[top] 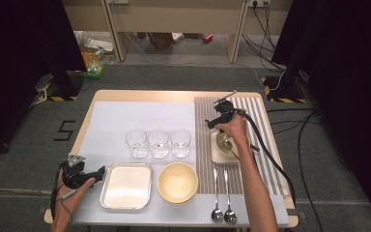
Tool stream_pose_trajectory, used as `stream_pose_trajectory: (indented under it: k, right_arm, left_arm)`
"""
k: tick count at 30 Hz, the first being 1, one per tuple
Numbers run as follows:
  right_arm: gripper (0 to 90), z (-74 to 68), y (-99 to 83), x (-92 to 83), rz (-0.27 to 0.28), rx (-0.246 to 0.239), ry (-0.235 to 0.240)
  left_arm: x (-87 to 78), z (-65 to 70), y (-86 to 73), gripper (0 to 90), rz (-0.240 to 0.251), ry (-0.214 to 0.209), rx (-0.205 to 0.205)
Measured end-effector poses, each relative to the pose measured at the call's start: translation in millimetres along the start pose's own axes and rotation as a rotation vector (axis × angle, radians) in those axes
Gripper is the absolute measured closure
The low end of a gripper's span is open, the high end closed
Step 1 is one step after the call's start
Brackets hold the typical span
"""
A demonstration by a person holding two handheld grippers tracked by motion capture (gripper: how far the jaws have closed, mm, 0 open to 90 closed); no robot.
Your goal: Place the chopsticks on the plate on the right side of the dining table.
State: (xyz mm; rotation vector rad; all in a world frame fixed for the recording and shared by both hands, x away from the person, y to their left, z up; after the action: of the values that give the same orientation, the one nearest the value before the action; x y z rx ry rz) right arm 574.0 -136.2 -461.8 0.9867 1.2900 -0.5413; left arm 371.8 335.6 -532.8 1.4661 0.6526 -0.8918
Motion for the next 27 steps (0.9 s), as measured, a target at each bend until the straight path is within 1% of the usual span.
stream_pose_trajectory:
  k: [5, 11, 12, 15, 18, 20, 22, 24, 25, 27]
  right_arm:
    - [30.2, -0.7, 0.8, 6.0, -0.023, 0.014, 0.007]
    - [29.6, -1.8, 0.9, 10.0, -0.039, 0.010, 0.009]
    - [29.5, -2.5, 1.1, 10.5, -0.045, 0.019, 0.009]
    - [29.6, -3.7, 1.8, 13.4, -0.056, 0.017, 0.010]
    - [29.5, -4.3, 2.5, 14.5, -0.063, 0.007, -0.001]
    - [29.7, -4.4, 3.0, 14.0, -0.063, 0.005, 0.007]
    - [29.6, -4.3, 3.8, 13.9, -0.067, 0.014, 0.007]
    - [29.4, -5.2, 4.0, 15.0, -0.084, 0.000, 0.004]
    - [29.4, -6.4, 4.0, 15.2, -0.090, 0.006, 0.015]
    - [30.2, -6.3, 4.0, 15.2, -0.091, -0.005, 0.015]
  left_arm:
    - [0.0, 0.0, 0.0, 11.5, 0.000, 0.000, -0.001]
    - [0.0, 0.0, 0.0, 11.4, -0.001, 0.001, 0.001]
    - [0.2, 0.1, 0.0, 11.4, 0.003, 0.000, 0.001]
    - [0.0, 0.0, 0.0, 11.4, -0.001, 0.000, 0.001]
    - [0.0, 0.1, 0.0, 11.4, 0.000, 0.000, 0.000]
    - [0.0, 0.0, 0.0, 11.5, 0.000, 0.000, 0.000]
    - [0.2, 0.0, 0.0, 11.4, 0.002, 0.000, 0.001]
    - [0.1, 0.1, 0.0, 11.4, 0.001, 0.001, 0.000]
    - [0.0, 0.0, 0.0, 11.4, -0.001, 0.000, 0.000]
    - [0.2, 0.0, 0.0, 11.5, 0.002, 0.000, 0.001]
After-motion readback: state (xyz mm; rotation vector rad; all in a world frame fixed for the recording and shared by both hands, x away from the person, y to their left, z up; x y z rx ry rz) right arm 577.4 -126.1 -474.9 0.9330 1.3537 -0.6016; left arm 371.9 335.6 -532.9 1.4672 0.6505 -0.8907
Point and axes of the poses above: each handheld gripper's, and its own axes: x roughly forward along the jaws, y roughly out of its top, z roughly to its right, the point moved 4 cm from there along x, roughly forward along the jaws, and after that the axes turned 14 degrees about -z, right-handed, at the moved point
